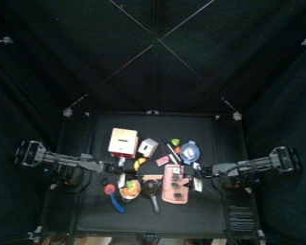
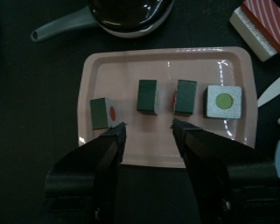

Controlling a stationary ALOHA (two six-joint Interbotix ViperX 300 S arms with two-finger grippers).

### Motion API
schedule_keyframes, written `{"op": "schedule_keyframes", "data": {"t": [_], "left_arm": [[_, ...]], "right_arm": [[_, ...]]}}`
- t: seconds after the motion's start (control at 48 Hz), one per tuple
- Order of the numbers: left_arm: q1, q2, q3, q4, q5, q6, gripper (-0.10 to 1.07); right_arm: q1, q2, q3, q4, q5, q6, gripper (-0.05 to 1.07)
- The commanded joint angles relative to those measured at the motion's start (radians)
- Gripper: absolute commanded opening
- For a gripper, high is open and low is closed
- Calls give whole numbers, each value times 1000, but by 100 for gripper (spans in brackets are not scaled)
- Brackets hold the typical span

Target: Put cleaver back in holder

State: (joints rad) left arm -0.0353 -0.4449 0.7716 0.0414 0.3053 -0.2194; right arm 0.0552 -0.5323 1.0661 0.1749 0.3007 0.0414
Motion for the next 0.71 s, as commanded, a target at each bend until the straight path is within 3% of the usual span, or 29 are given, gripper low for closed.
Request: {"op": "schedule_keyframes", "data": {"t": [0.0,0.146,0.333,0.542,0.688], "left_arm": [[46,-38,-35,5,60,-2,43],[106,-57,-57,48,141,-5,43],[118,-63,-98,132,247,-38,43],[118,-146,-144,278,451,-173,43],[120,-204,-110,299,471,-288,43]], "right_arm": [[-9,-2,-9,2,-15,-2,82],[-12,3,-9,3,-18,-2,82],[-14,12,-9,3,-18,-2,82],[-17,25,-12,2,-18,-2,82],[-38,31,-18,-14,-34,-2,82]]}}
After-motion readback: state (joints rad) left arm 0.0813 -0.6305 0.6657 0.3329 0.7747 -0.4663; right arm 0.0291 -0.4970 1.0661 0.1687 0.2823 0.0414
